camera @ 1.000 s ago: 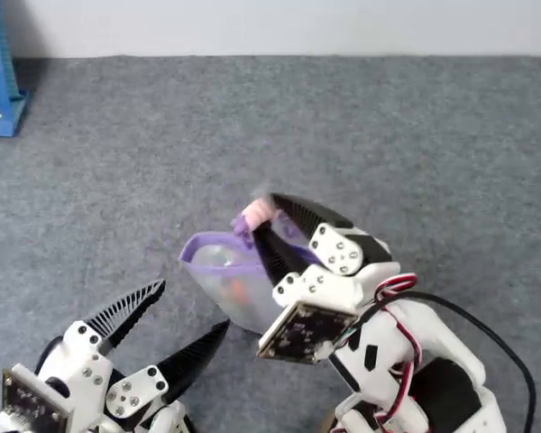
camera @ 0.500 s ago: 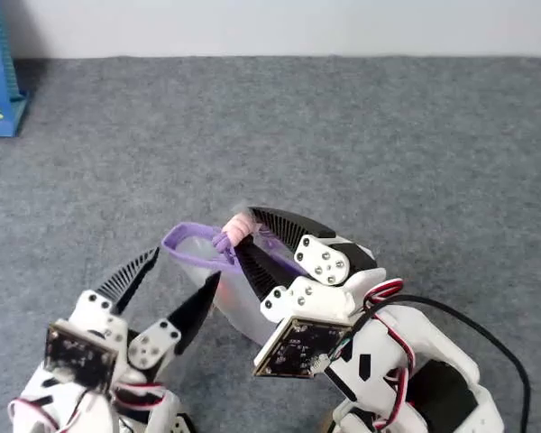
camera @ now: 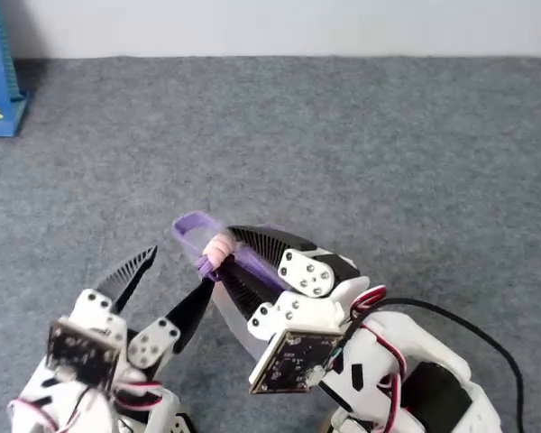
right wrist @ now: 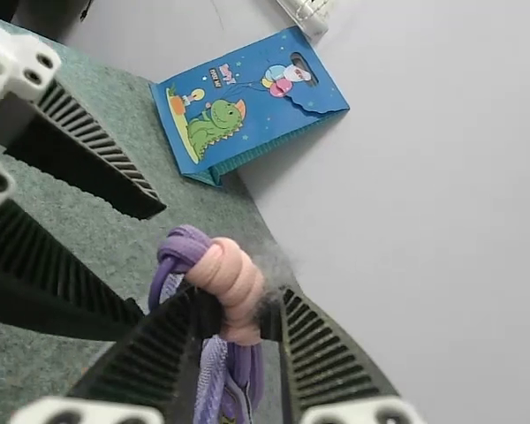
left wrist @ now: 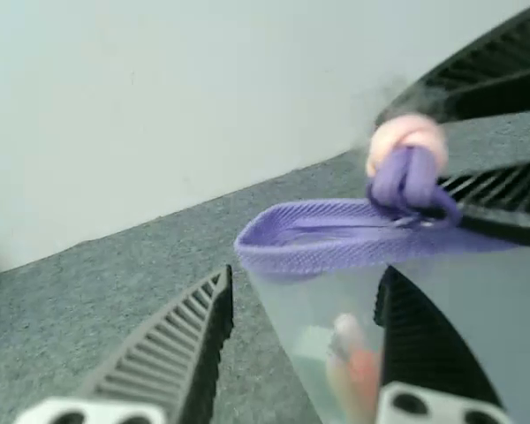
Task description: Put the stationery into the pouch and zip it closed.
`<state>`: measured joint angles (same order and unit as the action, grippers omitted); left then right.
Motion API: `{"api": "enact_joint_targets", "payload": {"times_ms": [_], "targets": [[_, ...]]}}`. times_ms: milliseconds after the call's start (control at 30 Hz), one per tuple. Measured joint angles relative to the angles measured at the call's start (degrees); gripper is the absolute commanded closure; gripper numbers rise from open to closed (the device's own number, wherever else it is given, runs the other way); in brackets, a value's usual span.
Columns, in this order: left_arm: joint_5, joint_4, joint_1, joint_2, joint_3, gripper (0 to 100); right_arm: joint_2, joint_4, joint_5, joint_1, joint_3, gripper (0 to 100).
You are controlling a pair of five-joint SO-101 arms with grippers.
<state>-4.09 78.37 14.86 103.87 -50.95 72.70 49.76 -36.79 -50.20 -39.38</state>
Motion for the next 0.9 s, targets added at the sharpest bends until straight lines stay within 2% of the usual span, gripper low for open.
{"api": "enact_joint_targets", "payload": {"times_ms": [67, 200, 333, 533, 900], "targets": [[0.0, 3.7, 0.8, -0.1, 3.3, 75, 0.0, 0.0, 0.5, -0.4, 0.0, 99.1], [0.3, 10.1, 7.6, 0.0, 10.4, 75, -0.1, -1.1, 4.0, -0.9, 0.0, 99.1], [5.8, 12.5, 14.6, 0.0, 14.8, 75, -0.2, -5.5, 7.0, -0.9, -0.2, 99.1], [7.6, 13.0, 14.4, 0.0, 17.6, 75, -0.2, -10.9, 8.4, -0.4, -0.2, 99.1], [7.9, 18.9, 14.4, 0.1, 22.2, 75, -8.9, -17.6, 1.1, 10.8, -0.2, 99.1]]}}
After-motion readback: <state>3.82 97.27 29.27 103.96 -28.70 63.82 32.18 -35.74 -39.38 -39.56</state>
